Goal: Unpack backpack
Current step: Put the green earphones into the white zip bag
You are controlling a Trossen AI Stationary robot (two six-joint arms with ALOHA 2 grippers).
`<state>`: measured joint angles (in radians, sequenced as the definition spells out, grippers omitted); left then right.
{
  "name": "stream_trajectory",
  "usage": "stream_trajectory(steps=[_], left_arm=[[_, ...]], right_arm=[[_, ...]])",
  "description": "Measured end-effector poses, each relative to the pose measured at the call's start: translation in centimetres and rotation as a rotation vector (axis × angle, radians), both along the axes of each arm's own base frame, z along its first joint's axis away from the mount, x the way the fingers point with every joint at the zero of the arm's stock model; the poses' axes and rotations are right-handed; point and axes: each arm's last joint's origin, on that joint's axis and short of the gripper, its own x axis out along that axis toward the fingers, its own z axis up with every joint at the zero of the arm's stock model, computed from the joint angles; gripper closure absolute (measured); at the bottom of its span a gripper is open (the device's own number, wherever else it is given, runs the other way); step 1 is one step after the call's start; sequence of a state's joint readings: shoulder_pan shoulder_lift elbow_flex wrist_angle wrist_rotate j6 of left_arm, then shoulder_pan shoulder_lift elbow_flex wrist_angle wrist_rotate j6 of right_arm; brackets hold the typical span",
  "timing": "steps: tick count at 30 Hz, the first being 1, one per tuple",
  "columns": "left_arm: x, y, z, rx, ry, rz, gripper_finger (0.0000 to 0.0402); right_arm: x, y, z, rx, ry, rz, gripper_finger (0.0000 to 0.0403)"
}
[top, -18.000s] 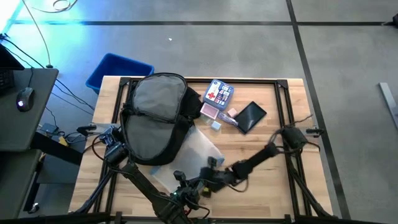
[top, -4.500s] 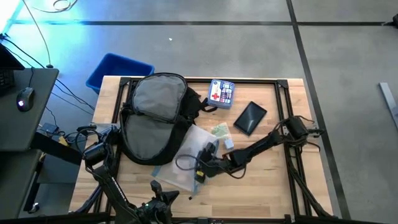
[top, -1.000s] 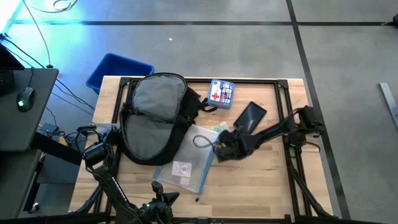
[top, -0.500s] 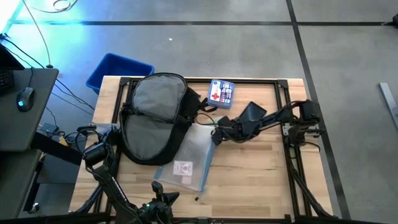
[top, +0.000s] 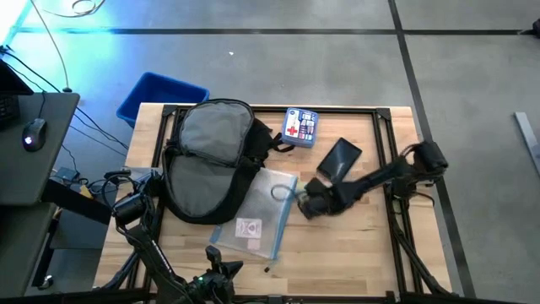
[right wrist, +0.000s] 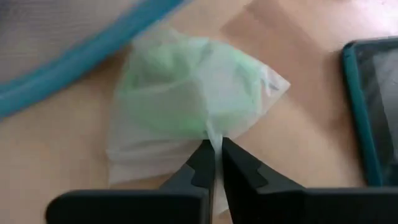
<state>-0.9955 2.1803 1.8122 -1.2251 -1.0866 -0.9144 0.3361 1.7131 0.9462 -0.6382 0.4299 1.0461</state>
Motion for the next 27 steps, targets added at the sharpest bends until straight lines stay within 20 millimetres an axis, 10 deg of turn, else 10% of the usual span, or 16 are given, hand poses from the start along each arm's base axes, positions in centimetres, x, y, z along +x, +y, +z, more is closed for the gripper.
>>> stream_trajectory(steps=[11, 27], left_arm=[[-0.2, -0.1, -0.2, -0.077, 0.028, 0.031, 0.0402], [-2.7, -1.8, -0.4, -0.125, 0.109, -0.035, 0.0402]], right_arm=[[1.4, 9.6, 2.4, 0.018, -0.191, 0.253, 0.0403], [11.7, 5.8, 3.3, -0.110, -0.298, 0.380, 0.0403]])
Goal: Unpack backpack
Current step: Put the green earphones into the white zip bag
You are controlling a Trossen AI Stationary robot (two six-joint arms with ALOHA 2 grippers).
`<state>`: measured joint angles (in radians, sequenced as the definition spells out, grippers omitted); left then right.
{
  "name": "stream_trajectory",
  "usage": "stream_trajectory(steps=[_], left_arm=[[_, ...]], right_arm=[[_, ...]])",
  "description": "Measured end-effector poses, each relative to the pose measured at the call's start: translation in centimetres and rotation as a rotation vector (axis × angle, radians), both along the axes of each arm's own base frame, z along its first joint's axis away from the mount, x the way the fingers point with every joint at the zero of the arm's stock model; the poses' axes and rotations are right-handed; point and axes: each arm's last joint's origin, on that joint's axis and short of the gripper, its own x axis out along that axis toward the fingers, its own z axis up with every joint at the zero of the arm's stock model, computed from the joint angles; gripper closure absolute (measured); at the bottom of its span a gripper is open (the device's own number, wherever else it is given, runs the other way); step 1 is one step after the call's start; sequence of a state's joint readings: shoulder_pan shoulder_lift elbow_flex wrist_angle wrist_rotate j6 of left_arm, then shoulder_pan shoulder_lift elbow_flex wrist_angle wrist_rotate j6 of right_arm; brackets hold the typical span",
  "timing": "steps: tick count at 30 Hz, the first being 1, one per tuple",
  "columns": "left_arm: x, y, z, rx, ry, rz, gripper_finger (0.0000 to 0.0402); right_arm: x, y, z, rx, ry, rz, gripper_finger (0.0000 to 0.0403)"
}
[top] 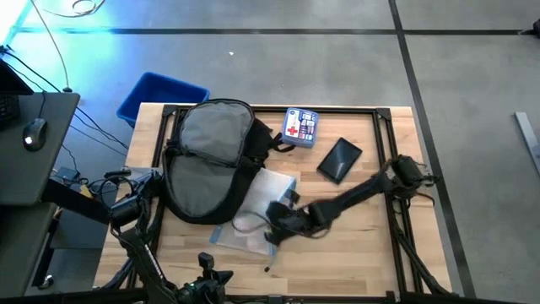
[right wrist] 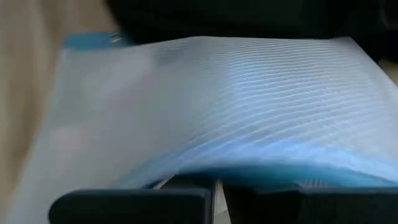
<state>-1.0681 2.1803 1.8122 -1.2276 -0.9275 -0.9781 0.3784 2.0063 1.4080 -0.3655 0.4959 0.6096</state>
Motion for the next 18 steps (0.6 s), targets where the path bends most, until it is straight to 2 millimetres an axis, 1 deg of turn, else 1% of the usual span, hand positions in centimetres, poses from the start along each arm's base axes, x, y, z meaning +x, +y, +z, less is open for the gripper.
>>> stream_trajectory(steps=[2, 6, 8, 10, 13, 15, 18], left_arm=[[-0.4, -0.3, -0.1, -0.006, 0.042, -0.021, 0.0402], [-1.3, -0.8, -0.2, -0.035, 0.098, -0.048, 0.0402], [-1.7, -1.2, -0.2, -0.052, 0.098, -0.057, 0.0402], [-2.1, -1.5, -0.2, -0.062, 0.085, -0.070, 0.0402], [-2.3, -1.9, -0.2, -0.081, 0.062, -0.080, 0.0402], [-2.3, -2.1, -0.4, -0.077, 0.039, -0.084, 0.0402], [-2.1, -2.5, -1.4, -0.065, 0.030, -0.086, 0.0402]], right_arm=[[0.9, -0.9, -0.5, 0.024, -0.009, -0.009, 0.0403], [2.2, -2.2, -2.8, 0.049, 0.003, -0.022, 0.0403], [2.6, -2.4, -3.2, 0.044, -0.006, 0.016, 0.0402], [3.0, -2.5, -3.0, 0.025, -0.030, 0.071, 0.0394], [3.1, -2.4, -3.0, 0.014, -0.014, 0.131, 0.0360], [3.0, -2.4, -2.9, 0.020, 0.000, 0.163, 0.0327], [2.6, -2.3, -2.4, 0.040, 0.027, 0.211, 0.0271]])
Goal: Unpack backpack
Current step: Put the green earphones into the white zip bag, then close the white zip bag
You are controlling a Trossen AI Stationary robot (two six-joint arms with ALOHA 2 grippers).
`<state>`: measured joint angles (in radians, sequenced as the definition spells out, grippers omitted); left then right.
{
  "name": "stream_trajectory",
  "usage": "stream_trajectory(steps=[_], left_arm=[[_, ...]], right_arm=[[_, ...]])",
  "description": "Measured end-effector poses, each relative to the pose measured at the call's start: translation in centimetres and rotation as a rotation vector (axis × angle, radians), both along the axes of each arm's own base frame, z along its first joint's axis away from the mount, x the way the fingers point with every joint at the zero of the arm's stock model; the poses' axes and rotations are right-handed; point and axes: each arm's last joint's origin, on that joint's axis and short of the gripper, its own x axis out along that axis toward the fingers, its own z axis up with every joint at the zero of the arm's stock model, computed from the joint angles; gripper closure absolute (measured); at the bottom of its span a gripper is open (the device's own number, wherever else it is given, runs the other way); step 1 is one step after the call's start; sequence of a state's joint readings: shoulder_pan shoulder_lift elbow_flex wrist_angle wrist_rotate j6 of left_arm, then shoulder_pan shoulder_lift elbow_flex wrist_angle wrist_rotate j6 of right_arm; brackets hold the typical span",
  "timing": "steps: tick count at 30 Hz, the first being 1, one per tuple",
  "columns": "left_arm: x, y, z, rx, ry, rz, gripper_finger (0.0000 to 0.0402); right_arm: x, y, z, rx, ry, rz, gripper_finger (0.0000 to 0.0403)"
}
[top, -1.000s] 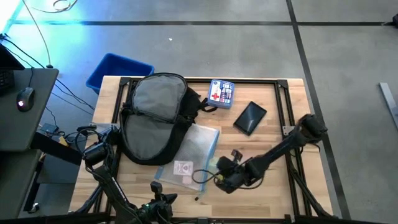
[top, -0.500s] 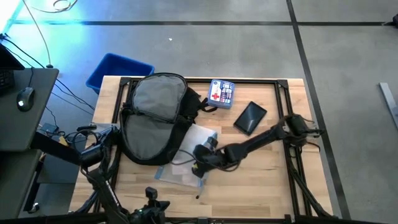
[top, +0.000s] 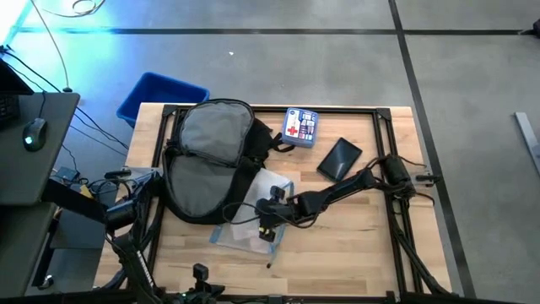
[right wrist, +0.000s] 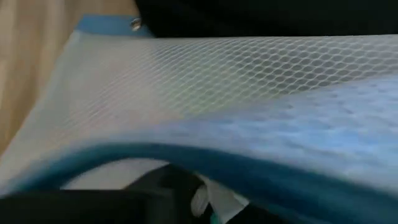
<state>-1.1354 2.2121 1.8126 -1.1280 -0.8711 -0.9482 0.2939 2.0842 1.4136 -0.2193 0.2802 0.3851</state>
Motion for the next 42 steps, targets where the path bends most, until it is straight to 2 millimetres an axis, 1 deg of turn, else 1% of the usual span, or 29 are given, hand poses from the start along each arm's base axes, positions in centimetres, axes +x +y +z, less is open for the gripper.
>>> stream_trajectory(steps=[4, 8, 11, 13, 16, 18, 20, 22, 25, 27, 30, 32, 35, 38, 40, 42], left_arm=[[0.7, -0.3, -1.4, 0.003, -0.005, 0.006, 0.0402], [1.7, -0.4, -2.7, -0.007, -0.010, 0.026, 0.0402], [2.4, -0.2, -3.3, -0.001, -0.015, 0.042, 0.0402], [2.9, 0.0, -3.7, 0.009, -0.011, 0.052, 0.0402], [3.6, 0.4, -3.8, 0.034, -0.019, 0.059, 0.0402], [4.1, 0.8, -3.7, 0.073, -0.039, 0.052, 0.0402], [4.7, 1.2, -3.6, 0.139, -0.047, 0.029, 0.0401], [5.4, 1.6, -3.5, 0.222, -0.020, -0.015, 0.0395], [6.6, 2.5, -3.8, 0.320, 0.036, -0.062, 0.0371], [7.7, 3.2, -4.0, 0.359, 0.068, -0.075, 0.0348], [9.2, 4.2, -4.4, 0.395, 0.103, -0.081, 0.0305], [10.3, 4.7, -4.7, 0.387, 0.132, -0.091, 0.0278], [12.0, 5.4, -5.1, 0.318, 0.163, -0.100, 0.0243], [13.5, 6.2, -5.6, 0.266, 0.178, -0.098, 0.0223], [14.4, 6.8, -5.9, 0.255, 0.174, -0.078, 0.0219], [14.9, 7.3, -6.4, 0.265, 0.181, -0.061, 0.0218]], right_arm=[[-1.2, 0.3, 1.0, 0.021, 0.082, 0.038, 0.0206], [-3.2, 1.5, 3.0, -0.033, 0.131, 0.049, 0.0169], [-5.1, 3.2, 4.6, -0.129, 0.148, 0.099, 0.0162], [-6.5, 4.3, 5.3, -0.204, 0.167, 0.130, 0.0161], [-8.3, 5.4, 5.5, -0.344, 0.223, 0.151, 0.0160], [-9.2, 5.5, 5.2, -0.432, 0.277, 0.165, 0.0160], [-9.8, 5.1, 4.8, -0.478, 0.336, 0.158, 0.0160], [-10.1, 4.8, 4.4, -0.474, 0.358, 0.124, 0.0160], [-10.4, 4.9, 3.8, -0.447, 0.346, 0.067, 0.0164], [-11.0, 5.8, 3.4, -0.443, 0.315, 0.061, 0.0171], [-12.1, 7.8, 2.7, -0.445, 0.214, 0.050, 0.0184], [-13.0, 9.4, 2.3, -0.436, 0.116, 0.030, 0.0193], [-14.0, 11.8, 1.9, -0.372, -0.049, 0.001, 0.0204], [-15.0, 14.0, 1.6, -0.278, -0.194, 0.008, 0.0210], [-15.6, 15.2, 1.7, -0.236, -0.269, 0.022, 0.0211], [-16.3, 16.2, 1.6, -0.237, -0.329, 0.029, 0.0211]])
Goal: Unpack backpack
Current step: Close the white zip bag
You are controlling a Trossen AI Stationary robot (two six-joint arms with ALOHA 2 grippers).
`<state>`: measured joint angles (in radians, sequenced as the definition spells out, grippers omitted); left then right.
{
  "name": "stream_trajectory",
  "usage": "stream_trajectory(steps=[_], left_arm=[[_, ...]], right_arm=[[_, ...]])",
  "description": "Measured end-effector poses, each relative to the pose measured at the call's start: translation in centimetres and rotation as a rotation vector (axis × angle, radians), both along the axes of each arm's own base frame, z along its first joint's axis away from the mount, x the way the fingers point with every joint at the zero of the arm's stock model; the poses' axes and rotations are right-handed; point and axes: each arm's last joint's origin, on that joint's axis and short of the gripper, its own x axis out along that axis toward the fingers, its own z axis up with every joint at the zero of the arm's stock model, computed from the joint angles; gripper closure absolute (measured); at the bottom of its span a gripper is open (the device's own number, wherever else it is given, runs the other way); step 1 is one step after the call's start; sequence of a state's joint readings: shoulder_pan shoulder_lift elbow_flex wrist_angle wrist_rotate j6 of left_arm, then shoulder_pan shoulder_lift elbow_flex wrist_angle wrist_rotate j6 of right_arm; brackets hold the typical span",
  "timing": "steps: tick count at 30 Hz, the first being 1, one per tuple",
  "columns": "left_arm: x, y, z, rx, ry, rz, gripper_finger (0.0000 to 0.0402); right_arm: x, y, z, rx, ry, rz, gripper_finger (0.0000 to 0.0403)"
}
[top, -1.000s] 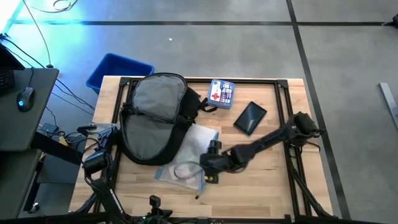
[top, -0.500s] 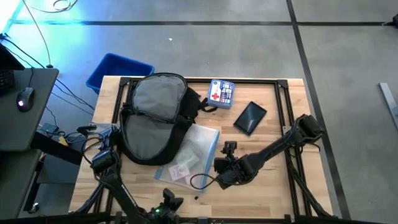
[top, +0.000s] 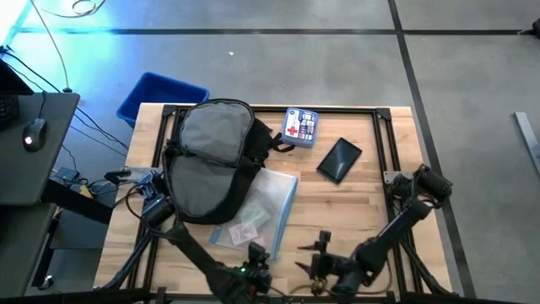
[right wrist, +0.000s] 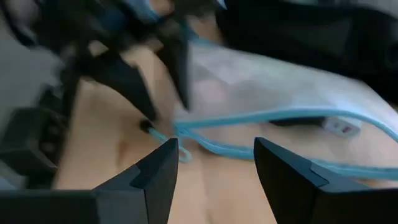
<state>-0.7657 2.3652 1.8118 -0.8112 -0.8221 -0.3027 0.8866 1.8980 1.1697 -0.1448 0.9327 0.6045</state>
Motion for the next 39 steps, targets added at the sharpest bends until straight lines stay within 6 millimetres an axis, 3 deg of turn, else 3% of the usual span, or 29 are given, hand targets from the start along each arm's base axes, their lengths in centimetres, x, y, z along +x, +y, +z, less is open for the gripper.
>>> stream_trajectory(steps=[9, 12, 15, 17, 21, 27, 35, 39], left_arm=[[1.4, 1.4, -2.1, 0.075, -0.054, 0.079, 0.0231], [1.4, 1.4, -2.2, 0.088, -0.097, 0.107, 0.0283], [1.2, 1.2, -2.1, 0.120, -0.155, 0.125, 0.0367], [0.9, 0.9, -1.9, 0.156, -0.198, 0.122, 0.0389], [0.3, 0.0, -1.6, 0.197, -0.247, 0.106, 0.0394], [-0.1, -0.4, -1.5, 0.229, -0.307, 0.109, 0.0400], [0.1, -0.5, -1.2, 0.240, -0.331, 0.112, 0.0401], [0.1, -0.5, -1.2, 0.232, -0.337, 0.117, 0.0401]], right_arm=[[-1.2, 2.2, -1.3, -0.058, -0.071, 0.030, 0.0211], [-0.6, 2.2, -2.4, -0.013, -0.037, 0.050, 0.0211], [0.8, 1.6, -4.5, 0.036, 0.016, 0.038, 0.0211], [1.8, 1.0, -5.5, 0.055, 0.035, 0.025, 0.0211], [3.5, -0.3, -6.7, 0.085, 0.044, -0.025, 0.0210], [5.2, -1.4, -6.4, 0.226, 0.025, -0.056, 0.0210], [6.3, -2.2, -6.6, 0.229, -0.017, -0.082, 0.0212], [6.4, -2.1, -6.5, 0.226, -0.028, -0.074, 0.0259]])
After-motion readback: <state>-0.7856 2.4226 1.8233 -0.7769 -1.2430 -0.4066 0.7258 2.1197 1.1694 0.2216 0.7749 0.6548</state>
